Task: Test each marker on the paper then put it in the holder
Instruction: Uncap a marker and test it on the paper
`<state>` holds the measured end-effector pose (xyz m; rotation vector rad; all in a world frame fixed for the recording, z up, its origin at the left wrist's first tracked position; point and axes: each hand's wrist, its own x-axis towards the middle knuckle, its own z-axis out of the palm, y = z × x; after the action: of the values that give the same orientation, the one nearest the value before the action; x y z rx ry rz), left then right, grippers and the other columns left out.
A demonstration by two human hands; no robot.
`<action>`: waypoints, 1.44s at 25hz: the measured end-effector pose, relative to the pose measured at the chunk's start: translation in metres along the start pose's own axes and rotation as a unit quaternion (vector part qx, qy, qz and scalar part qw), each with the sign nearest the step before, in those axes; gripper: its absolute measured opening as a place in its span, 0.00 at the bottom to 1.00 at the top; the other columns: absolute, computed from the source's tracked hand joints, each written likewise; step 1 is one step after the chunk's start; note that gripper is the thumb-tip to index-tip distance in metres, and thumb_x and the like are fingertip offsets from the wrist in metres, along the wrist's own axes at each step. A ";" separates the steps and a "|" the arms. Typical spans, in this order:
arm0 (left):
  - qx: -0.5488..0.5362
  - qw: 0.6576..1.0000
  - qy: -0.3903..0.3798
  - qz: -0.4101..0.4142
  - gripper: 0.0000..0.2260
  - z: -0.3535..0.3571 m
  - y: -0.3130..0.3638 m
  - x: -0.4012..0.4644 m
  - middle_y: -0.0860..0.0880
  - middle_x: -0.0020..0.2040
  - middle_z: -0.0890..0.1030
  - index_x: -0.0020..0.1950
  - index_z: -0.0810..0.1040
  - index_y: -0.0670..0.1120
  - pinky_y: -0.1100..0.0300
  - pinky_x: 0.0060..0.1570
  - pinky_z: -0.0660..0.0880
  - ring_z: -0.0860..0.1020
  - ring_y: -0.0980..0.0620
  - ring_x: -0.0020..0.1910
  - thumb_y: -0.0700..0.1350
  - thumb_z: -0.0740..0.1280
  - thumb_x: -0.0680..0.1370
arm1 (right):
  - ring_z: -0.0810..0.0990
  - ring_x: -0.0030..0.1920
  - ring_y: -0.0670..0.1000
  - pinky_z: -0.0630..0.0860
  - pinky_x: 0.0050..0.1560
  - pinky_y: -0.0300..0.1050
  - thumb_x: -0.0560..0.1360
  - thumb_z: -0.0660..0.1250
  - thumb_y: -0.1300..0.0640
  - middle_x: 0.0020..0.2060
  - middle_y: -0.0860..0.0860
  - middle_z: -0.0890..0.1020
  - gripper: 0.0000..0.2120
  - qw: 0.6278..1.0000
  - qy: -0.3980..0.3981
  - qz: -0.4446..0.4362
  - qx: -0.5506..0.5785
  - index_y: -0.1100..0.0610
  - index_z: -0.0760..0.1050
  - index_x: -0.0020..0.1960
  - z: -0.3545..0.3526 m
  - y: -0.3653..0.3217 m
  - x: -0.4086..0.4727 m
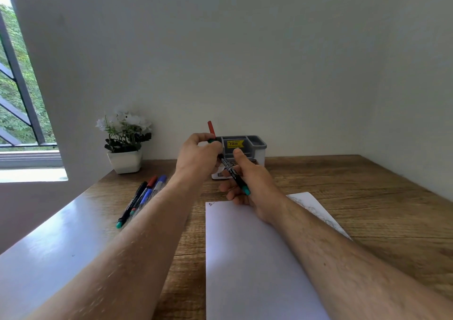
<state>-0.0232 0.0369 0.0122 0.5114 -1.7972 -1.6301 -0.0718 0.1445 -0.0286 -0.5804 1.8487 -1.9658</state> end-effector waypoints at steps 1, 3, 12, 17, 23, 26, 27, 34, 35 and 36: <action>-0.010 1.000 0.001 -0.004 0.12 0.001 -0.002 0.001 0.46 0.40 0.83 0.57 0.77 0.48 0.61 0.30 0.76 0.77 0.53 0.31 0.39 0.66 0.75 | 0.78 0.28 0.50 0.74 0.28 0.40 0.78 0.58 0.34 0.37 0.58 0.86 0.29 1.000 -0.003 0.000 0.000 0.59 0.82 0.48 -0.001 0.000 0.000; -0.031 0.999 0.004 -0.014 0.12 0.001 -0.003 0.003 0.45 0.40 0.82 0.57 0.77 0.47 0.59 0.32 0.75 0.76 0.53 0.30 0.37 0.66 0.75 | 0.78 0.28 0.50 0.74 0.28 0.40 0.77 0.59 0.34 0.36 0.57 0.86 0.28 1.000 -0.007 -0.004 -0.005 0.57 0.82 0.48 -0.002 0.000 0.001; -0.149 0.986 -0.026 -0.071 0.17 -0.004 -0.005 0.002 0.41 0.50 0.83 0.53 0.73 0.49 0.59 0.35 0.76 0.81 0.46 0.47 0.27 0.58 0.77 | 0.66 0.23 0.46 0.62 0.24 0.40 0.78 0.65 0.43 0.29 0.52 0.78 0.17 0.999 -0.040 -0.014 -0.007 0.55 0.84 0.50 -0.008 0.003 0.005; -0.148 0.988 -0.005 -0.039 0.03 -0.010 -0.014 0.008 0.43 0.47 0.84 0.48 0.79 0.45 0.58 0.40 0.79 0.82 0.50 0.41 0.40 0.72 0.76 | 0.66 0.23 0.45 0.63 0.23 0.38 0.80 0.64 0.47 0.32 0.52 0.77 0.14 0.999 -0.035 -0.002 -0.037 0.55 0.80 0.58 -0.006 0.003 0.006; -0.135 0.989 -0.010 -0.054 0.06 -0.010 -0.014 0.009 0.44 0.46 0.86 0.50 0.83 0.44 0.59 0.41 0.79 0.84 0.51 0.42 0.41 0.74 0.74 | 0.62 0.22 0.44 0.60 0.22 0.38 0.79 0.62 0.40 0.26 0.47 0.68 0.20 0.997 -0.016 0.020 -0.076 0.55 0.83 0.48 -0.004 0.000 0.003; -0.138 0.989 -0.016 -0.050 0.07 -0.010 -0.011 0.007 0.44 0.45 0.86 0.50 0.84 0.43 0.58 0.43 0.81 0.85 0.51 0.42 0.41 0.75 0.73 | 0.62 0.23 0.45 0.59 0.24 0.41 0.78 0.60 0.36 0.27 0.48 0.69 0.22 0.995 -0.008 0.022 -0.102 0.52 0.76 0.38 0.000 0.000 0.004; -0.138 0.989 -0.015 -0.046 0.07 -0.010 -0.011 0.006 0.45 0.45 0.86 0.50 0.84 0.43 0.58 0.43 0.81 0.84 0.51 0.41 0.42 0.75 0.73 | 0.62 0.24 0.46 0.59 0.25 0.42 0.77 0.60 0.35 0.27 0.48 0.68 0.22 0.994 -0.004 0.024 -0.109 0.51 0.73 0.36 0.001 0.000 0.004; -0.156 0.987 0.005 -0.028 0.04 -0.011 -0.007 0.007 0.46 0.41 0.86 0.47 0.84 0.44 0.59 0.41 0.80 0.83 0.53 0.38 0.42 0.75 0.73 | 0.65 0.26 0.49 0.62 0.29 0.45 0.73 0.58 0.28 0.27 0.49 0.70 0.26 0.988 0.032 0.020 -0.149 0.51 0.72 0.36 0.008 -0.001 0.007; -0.160 0.987 0.008 -0.022 0.04 -0.012 -0.006 0.007 0.46 0.41 0.86 0.46 0.84 0.44 0.59 0.41 0.80 0.82 0.53 0.38 0.42 0.75 0.73 | 0.64 0.26 0.49 0.62 0.29 0.45 0.73 0.58 0.28 0.27 0.48 0.70 0.27 0.989 0.031 0.017 -0.144 0.51 0.72 0.36 0.008 -0.001 0.006; -0.160 0.987 0.012 -0.016 0.04 -0.012 -0.006 0.007 0.46 0.41 0.86 0.46 0.84 0.44 0.60 0.41 0.80 0.82 0.53 0.38 0.42 0.75 0.73 | 0.64 0.25 0.48 0.61 0.29 0.44 0.73 0.59 0.28 0.27 0.48 0.69 0.27 0.991 0.023 0.017 -0.132 0.51 0.71 0.35 0.007 -0.002 0.005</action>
<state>-0.0212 0.0226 0.0081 0.4105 -1.4762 -1.8816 -0.0724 0.1356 -0.0261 -0.5805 2.1515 -1.7373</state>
